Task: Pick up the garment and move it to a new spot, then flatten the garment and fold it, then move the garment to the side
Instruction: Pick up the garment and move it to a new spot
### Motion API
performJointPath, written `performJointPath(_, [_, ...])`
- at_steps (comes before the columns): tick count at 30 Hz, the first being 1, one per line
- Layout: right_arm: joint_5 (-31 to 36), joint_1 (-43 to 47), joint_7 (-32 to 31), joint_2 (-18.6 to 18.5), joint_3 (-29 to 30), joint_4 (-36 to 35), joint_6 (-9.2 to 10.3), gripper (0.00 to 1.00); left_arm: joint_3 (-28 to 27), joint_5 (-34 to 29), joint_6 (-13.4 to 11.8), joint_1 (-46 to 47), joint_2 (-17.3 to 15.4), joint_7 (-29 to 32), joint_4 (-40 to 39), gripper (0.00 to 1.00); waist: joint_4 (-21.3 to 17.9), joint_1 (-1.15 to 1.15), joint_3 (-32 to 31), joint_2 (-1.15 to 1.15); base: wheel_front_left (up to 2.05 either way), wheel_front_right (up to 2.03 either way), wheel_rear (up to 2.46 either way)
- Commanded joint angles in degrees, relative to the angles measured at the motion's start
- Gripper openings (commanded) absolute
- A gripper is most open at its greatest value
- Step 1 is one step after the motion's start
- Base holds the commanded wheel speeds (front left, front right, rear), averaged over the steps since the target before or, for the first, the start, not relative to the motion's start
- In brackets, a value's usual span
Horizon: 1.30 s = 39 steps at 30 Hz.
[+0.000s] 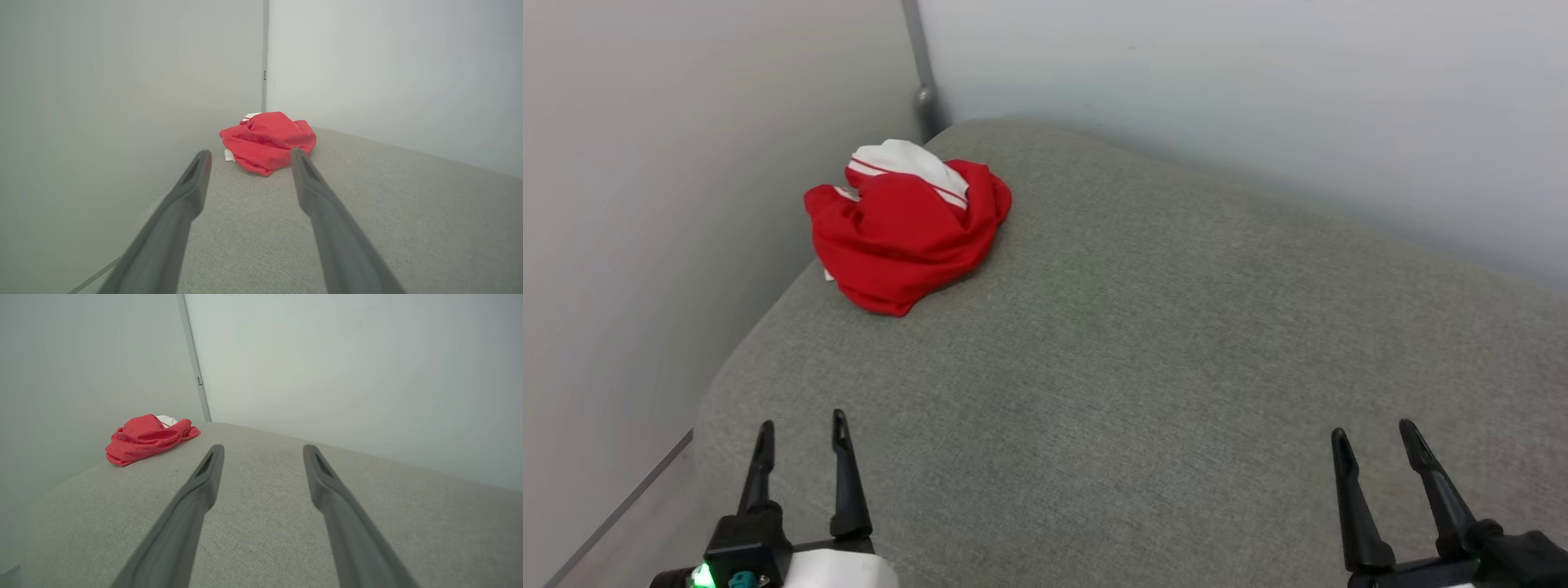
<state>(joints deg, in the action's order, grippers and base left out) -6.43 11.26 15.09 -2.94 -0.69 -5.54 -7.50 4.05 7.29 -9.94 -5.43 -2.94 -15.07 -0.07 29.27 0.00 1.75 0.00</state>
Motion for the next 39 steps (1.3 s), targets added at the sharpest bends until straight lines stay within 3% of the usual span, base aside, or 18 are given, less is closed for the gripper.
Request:
performJointPath(1, [0.53, -0.79, 0.13, 0.12, -0.09, -0.05, 0.02, 1.0, -0.16, 0.14, -0.33, -0.09, 0.08, -0.16, -0.31, 1.0, 0.61, 0.0, 0.55, 0.0, 0.0, 0.0, 0.0])
performJointPath(10, [1.04, -1.72, 0.13, 0.12, -1.13, 0.47, 0.02, 1.0, -1.22, 0.85, -0.9, 0.29, 0.08, -0.16, -0.19, 1.0, 0.76, 0.0, 0.99, 0.0, 0.0, 0.0, 0.0])
performJointPath(16, [2.5, -1.97, 0.13, 0.11, -0.43, -0.58, 0.03, 1.0, -6.71, 0.66, 4.66, 8.79, -1.81, -0.16, 2.69, 1.0, -1.34, 0.0, 3.4, 0.0, 0.0, 0.0, 0.0])
performJointPath(24, [4.97, -5.13, 0.12, 0.1, 1.05, -1.69, 0.03, 1.0, -13.7, 1.68, 11.28, 25.68, -9.3, -0.15, 10.74, 1.0, -5.56, 0.0, 9.98, 0.0, 0.0, 0.0, 0.0])
performJointPath(30, [6.89, -7.86, 0.13, 0.1, 2.21, -2.76, 0.03, 1.0, -14.99, 2.74, 13.83, 37.77, -15.47, 1.67, 18.14, 1.0, -7.98, 0.0, 15.41, 0.0, 0.0, 0.0, 0.0])
performJointPath(35, [8.36, -9.8, 0.13, 0.1, 2.98, -4.09, 0.03, 1.0, -14.41, 6.06, 16.17, 47.56, -21.44, 10.08, 24.43, 1.0, -9.58, 0.0, 19.82, 0.0, 0.0, 0.0, 0.0])
performJointPath(39, [9.84, -11.56, 0.12, 0.12, 2.98, -5.54, 0.03, 1.0, -11.46, 10.67, 17.22, 54.69, -26.95, 22.23, 31.16, 1.0, -10.93, 0.0, 23.58, 0.0, 0.0, 0.0, 0.0])
